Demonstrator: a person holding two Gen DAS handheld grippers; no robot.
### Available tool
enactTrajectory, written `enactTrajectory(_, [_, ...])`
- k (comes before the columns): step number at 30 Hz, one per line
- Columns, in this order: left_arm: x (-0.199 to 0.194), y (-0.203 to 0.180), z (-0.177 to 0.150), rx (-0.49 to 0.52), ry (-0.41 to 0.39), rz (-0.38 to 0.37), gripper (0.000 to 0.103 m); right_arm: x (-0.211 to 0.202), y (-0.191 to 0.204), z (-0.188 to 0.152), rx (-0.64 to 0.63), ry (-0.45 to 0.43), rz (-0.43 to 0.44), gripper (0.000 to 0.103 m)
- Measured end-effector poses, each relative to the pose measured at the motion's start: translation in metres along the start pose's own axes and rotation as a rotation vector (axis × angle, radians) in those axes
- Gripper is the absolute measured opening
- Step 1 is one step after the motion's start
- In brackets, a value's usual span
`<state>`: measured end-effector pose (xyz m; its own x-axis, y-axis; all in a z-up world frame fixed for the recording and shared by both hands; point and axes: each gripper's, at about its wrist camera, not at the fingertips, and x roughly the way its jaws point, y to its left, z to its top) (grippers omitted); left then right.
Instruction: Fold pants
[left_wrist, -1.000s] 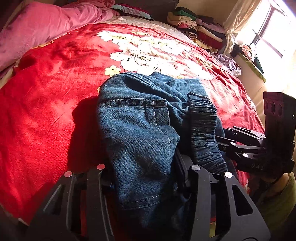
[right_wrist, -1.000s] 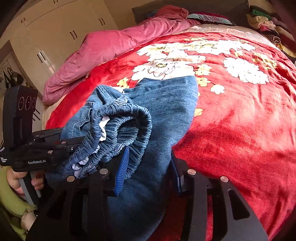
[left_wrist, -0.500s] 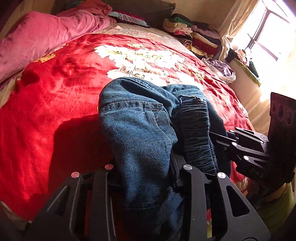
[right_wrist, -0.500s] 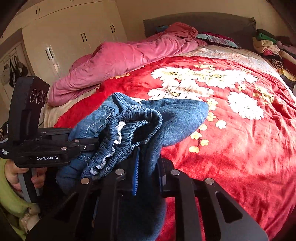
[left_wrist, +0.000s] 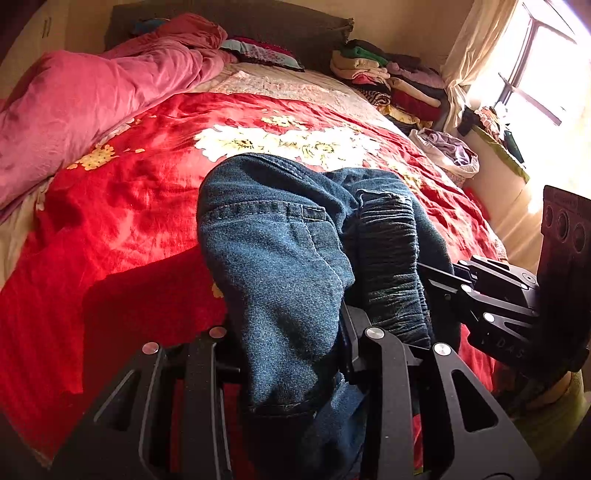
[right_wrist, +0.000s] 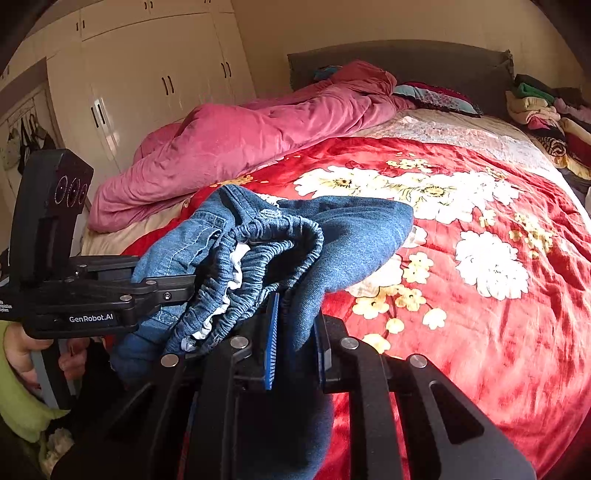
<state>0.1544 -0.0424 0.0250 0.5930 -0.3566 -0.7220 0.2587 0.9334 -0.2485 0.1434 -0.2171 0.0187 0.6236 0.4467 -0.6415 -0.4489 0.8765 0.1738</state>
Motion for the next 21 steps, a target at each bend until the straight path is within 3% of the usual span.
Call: enactTrajectory(21, [0.027, 0.013, 0.021, 0.001, 0.001, 0.031, 0.025, 0.035, -0.020, 0.018, 0.033, 0.013, 0.005, 0.015])
